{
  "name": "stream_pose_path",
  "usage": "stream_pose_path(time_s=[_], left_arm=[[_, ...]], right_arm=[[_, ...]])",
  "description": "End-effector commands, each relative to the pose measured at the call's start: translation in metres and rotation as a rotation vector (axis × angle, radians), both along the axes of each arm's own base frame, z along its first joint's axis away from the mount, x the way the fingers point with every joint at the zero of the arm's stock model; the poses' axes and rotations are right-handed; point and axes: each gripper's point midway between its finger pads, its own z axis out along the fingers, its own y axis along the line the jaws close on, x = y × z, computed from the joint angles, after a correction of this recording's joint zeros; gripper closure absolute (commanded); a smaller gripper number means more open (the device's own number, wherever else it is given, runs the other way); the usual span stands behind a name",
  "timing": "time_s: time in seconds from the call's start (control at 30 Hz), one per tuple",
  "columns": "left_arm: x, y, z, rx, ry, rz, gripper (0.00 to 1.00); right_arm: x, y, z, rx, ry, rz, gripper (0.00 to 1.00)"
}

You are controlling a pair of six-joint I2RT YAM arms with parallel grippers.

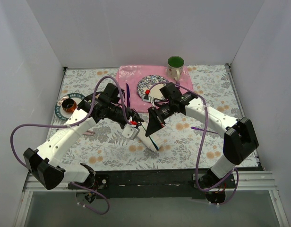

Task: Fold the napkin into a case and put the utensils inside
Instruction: Pass from the right arm to the left

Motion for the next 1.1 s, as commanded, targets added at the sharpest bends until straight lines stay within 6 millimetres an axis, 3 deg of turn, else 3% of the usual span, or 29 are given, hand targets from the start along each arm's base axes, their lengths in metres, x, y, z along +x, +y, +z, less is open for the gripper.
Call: stream_pose_path(time_s=[0.0,0.43,0.53,0.77,1.07], left_arm=[[-0.002,0.0,-0.002,0.004,-0.022,-0.028,0.8],[-0.013,0.002,-0.013,0.064,-0.006,-0.075,0.79],[-0.013,0.002,-0.016,0.075,-0.005,-0.074,0.82],[-0.01,0.001,-0.017,0.072,-0.003,-0.054,1.0],[-0.007,0.004,-0.024,0.084,-0.025,-0.027,1.0]], right_arm=[[-0.004,-0.001,0.014,0.038,-0.051,0.02,0.99],[-0.004,0.003,0.016,0.047,-0.055,0.03,0.99],[-0.003,0.004,0.017,0.05,-0.057,0.031,0.99],[-0.003,0.004,0.017,0.048,-0.06,0.031,0.99],[-0.004,0.005,0.017,0.05,-0.054,0.034,0.96]])
